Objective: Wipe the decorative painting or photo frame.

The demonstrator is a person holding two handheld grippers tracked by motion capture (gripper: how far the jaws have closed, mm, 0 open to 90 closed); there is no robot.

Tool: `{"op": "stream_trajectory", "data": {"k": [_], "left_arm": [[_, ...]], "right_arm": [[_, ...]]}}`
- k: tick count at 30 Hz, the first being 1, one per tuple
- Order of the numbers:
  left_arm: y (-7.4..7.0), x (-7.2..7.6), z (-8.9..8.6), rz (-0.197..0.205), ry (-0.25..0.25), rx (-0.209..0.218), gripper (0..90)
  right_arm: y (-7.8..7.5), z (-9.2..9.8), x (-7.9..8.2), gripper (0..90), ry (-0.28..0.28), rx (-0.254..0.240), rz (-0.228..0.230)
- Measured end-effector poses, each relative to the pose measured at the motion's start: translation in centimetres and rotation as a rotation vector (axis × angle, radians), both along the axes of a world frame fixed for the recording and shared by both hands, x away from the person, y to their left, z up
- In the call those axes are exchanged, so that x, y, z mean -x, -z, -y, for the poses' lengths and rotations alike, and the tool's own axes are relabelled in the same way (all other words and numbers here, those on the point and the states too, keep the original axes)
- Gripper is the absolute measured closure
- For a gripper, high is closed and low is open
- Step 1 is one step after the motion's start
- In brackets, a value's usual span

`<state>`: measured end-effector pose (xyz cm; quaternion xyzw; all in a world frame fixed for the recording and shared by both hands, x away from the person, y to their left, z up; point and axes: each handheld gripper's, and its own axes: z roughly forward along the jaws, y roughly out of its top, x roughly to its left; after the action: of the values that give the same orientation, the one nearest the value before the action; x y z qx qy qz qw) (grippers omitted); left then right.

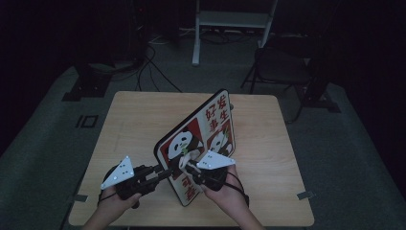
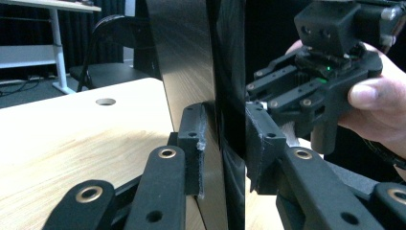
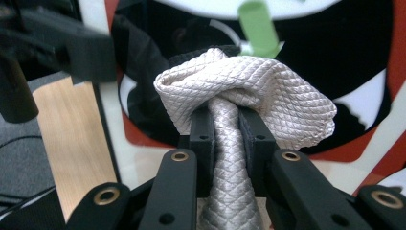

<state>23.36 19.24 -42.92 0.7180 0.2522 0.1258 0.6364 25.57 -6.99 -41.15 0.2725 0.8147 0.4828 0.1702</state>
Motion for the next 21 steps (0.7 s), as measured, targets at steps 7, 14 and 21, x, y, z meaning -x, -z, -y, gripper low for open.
{"op": "stream_trajectory", "data": {"k": [7, 14, 21], "left_arm": [[0.0, 0.0, 0.1, 0.004, 0.007, -0.004, 71.8], [0.0, 0.1, 0.2, 0.003, 0.013, -0.005, 71.2], [0.0, 0.2, 0.2, 0.008, 0.016, -0.007, 71.0]], "right_arm": [[-1.1, -0.1, -0.1, 78.2, 0.013, -0.040, 0.031], [-3.2, -0.7, 0.0, 78.2, 0.005, -0.066, 0.090], [-5.2, -1.3, 0.1, 78.1, -0.016, -0.099, 0.131]]}}
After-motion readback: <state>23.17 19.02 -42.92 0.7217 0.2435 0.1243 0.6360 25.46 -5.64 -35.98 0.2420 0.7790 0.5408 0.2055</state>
